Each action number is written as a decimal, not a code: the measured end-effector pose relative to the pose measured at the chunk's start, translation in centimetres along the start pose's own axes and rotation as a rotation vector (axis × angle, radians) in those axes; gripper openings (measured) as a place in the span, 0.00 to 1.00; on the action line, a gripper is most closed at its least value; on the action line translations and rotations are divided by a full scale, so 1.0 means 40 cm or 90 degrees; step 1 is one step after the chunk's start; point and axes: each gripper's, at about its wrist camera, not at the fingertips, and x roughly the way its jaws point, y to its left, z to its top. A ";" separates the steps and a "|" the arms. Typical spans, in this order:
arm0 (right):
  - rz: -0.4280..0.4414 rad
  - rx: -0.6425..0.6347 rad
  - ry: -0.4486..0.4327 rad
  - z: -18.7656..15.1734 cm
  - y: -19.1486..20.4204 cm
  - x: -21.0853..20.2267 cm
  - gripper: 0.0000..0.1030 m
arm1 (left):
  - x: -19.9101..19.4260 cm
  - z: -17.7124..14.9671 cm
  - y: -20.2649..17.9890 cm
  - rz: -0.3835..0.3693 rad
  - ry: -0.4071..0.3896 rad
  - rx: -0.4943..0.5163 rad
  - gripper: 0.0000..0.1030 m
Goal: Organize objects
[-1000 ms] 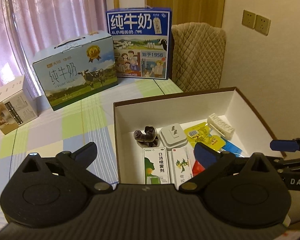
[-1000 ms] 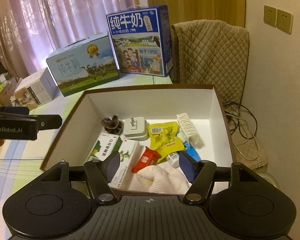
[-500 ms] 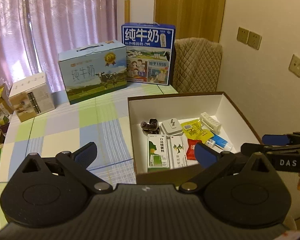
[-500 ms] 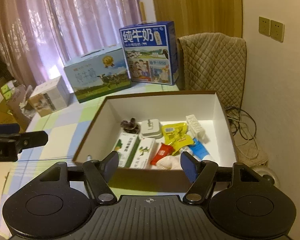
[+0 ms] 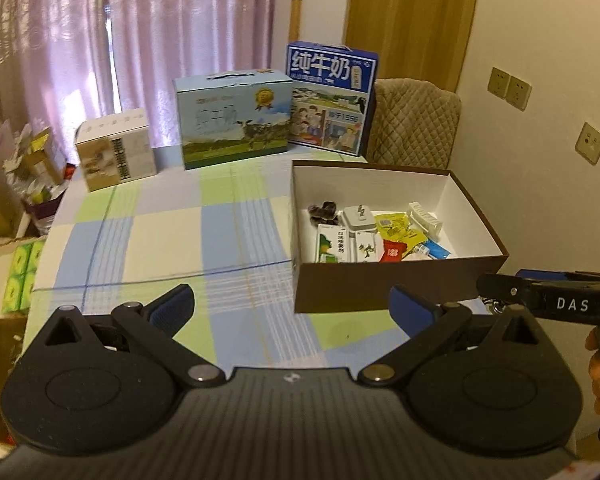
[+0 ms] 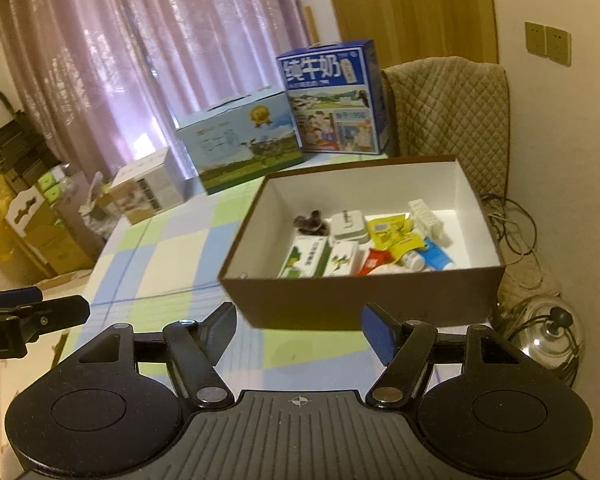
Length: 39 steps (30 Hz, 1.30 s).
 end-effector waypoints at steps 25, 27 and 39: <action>0.080 -0.087 0.034 -0.160 0.184 -0.058 0.65 | -0.180 -0.208 0.076 0.070 0.015 -0.046 0.99; 0.086 -0.096 0.040 -0.174 0.197 -0.054 0.65 | -0.184 -0.221 0.082 0.076 0.019 -0.049 0.99; 0.104 -0.116 0.063 -0.236 0.232 -0.026 0.65 | -0.181 -0.281 0.114 0.090 0.036 -0.069 0.99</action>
